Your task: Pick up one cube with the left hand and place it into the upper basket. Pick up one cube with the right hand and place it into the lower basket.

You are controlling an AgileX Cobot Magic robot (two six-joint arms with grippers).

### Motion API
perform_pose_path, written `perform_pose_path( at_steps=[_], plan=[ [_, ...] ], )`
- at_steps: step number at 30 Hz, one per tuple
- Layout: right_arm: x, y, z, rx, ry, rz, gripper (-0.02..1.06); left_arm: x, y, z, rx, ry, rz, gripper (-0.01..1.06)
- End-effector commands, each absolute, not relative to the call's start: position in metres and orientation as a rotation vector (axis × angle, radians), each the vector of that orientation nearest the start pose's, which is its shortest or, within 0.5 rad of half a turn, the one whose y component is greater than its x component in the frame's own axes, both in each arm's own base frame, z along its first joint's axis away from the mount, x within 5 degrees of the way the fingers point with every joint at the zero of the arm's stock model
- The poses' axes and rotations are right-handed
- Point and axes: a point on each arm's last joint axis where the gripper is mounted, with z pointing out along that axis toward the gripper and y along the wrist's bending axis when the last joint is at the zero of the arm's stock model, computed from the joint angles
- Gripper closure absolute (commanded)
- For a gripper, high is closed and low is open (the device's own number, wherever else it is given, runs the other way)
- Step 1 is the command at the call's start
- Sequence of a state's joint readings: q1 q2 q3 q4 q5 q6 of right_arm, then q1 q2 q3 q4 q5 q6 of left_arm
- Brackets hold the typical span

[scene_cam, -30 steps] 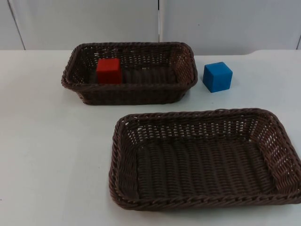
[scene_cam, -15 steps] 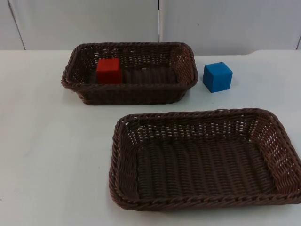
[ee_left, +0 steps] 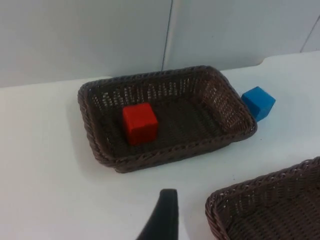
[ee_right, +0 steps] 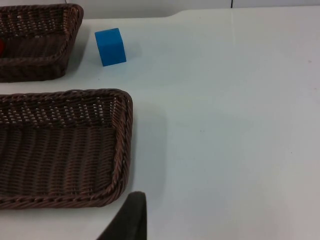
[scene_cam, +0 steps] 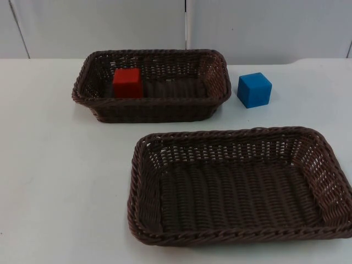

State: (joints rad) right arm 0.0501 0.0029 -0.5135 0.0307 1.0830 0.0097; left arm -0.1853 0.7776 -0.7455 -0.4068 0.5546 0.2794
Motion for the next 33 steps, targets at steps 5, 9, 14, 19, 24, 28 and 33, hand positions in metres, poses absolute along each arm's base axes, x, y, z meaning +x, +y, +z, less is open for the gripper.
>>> perform_pose_path(
  at_steps=[5, 9, 14, 19, 24, 28, 33],
  plan=[
    [-0.0075, 0.0017, 0.2800, -0.041, 2.047, 0.062, -0.01, 0.1475, -0.0471, 0.3435, 0.247, 2.033, -0.375, 0.24],
    [-0.0075, 0.0017, 0.2800, -0.041, 2.047, 0.062, -0.01, 0.1475, -0.0471, 0.3435, 0.247, 2.033, -0.375, 0.24],
    [-0.0075, 0.0017, 0.2800, -0.041, 2.047, 0.062, -0.01, 0.1475, -0.0471, 0.3435, 0.247, 2.033, -0.375, 0.24],
    [-0.0075, 0.0017, 0.2800, -0.041, 2.047, 0.062, -0.01, 0.1471, -0.0472, 0.3433, 0.249, 2.036, -0.376, 0.24],
    [-0.0075, 0.0017, 0.2800, -0.041, 2.047, 0.062, -0.01, 0.1471, -0.0472, 0.3432, 0.249, 2.036, -0.376, 0.24],
    [-0.0075, 0.0017, 0.2800, -0.041, 2.047, 0.062, -0.01, 0.1471, -0.0472, 0.3432, 0.249, 2.036, -0.376, 0.24],
    [-0.0075, 0.0017, 0.2800, -0.041, 2.047, 0.062, -0.01, 0.1472, -0.0469, 0.3431, 0.252, 2.036, -0.370, 0.24]
  ],
)
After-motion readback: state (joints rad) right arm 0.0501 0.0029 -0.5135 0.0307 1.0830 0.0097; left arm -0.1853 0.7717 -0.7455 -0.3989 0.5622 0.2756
